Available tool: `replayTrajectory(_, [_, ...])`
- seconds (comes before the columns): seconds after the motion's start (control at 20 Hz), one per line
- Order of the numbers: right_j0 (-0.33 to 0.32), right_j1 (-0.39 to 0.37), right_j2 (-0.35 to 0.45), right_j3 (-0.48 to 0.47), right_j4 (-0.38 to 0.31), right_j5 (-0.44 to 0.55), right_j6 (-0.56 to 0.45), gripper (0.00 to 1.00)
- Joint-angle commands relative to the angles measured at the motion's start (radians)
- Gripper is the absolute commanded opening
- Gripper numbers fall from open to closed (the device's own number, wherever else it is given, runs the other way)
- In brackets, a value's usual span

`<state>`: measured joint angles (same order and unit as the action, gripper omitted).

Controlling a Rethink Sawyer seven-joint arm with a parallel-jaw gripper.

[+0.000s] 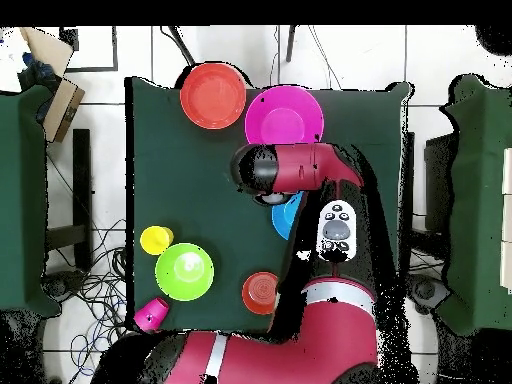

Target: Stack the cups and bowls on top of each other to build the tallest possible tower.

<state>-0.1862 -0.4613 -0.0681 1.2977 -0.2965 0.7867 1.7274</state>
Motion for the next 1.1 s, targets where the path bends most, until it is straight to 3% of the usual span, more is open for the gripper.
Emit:
replayTrajectory(0.05, [0.026, 0.032, 0.05, 0.074, -0.069, -0.059, 0.006, 1.0])
replayTrajectory(1.1, [0.042, 0.074, 0.031, 0.053, -0.067, -0.089, 0.05, 1.0])
